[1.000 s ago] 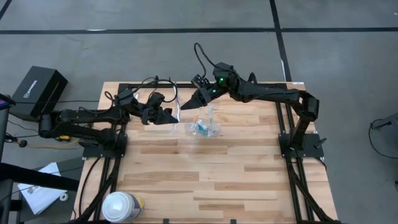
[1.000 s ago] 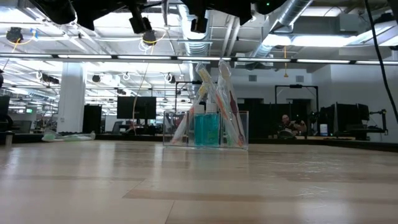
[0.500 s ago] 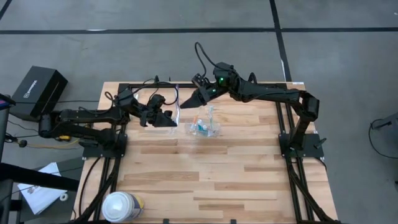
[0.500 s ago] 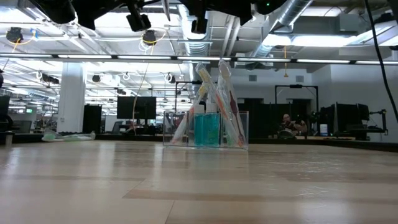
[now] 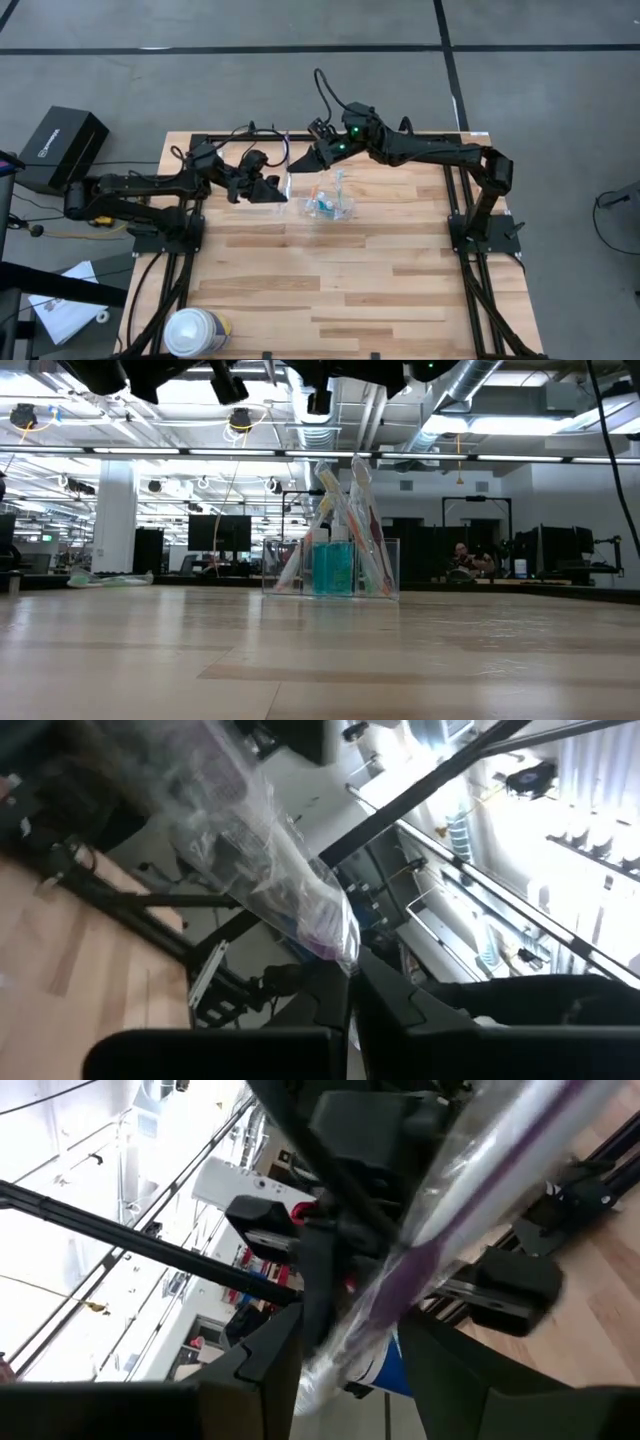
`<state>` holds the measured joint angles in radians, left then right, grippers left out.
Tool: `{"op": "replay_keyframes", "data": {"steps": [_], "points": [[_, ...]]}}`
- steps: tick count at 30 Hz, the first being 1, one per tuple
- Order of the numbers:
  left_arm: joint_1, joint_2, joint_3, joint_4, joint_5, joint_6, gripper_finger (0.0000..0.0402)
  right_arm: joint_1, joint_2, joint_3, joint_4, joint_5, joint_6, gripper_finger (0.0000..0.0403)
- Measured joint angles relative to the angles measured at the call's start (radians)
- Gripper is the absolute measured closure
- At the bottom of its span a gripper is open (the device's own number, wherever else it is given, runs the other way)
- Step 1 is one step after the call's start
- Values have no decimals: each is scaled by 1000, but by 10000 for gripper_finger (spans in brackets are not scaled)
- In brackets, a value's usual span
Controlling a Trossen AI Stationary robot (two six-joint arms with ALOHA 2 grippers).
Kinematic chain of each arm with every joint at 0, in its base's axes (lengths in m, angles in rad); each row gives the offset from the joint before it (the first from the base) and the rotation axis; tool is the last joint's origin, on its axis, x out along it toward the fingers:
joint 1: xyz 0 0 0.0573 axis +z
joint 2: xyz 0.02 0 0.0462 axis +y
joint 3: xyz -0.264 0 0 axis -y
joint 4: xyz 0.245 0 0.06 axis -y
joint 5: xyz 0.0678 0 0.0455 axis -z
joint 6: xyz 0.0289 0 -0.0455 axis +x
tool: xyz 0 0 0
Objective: Pick & Place toothbrushing station
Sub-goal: Put the purple toothbrush into the transparent organizer
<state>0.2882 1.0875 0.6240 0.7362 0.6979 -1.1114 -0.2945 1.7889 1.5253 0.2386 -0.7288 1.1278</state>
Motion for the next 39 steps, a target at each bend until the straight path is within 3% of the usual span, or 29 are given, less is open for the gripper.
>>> {"op": "replay_keyframes", "data": {"steps": [10,19,26,39], "points": [[0,114,66,15,38,12,401,9,-1,-1,2,14,10,255],[11,99,74,17,71,14,401,9,-1,-1,8,-4,-2,282],[63,64,74,9,104,23,401,0,-1,-1,46,-7,3,280],[25,67,74,3,104,16,401,-7,-1,-1,47,-15,2,290]]}}
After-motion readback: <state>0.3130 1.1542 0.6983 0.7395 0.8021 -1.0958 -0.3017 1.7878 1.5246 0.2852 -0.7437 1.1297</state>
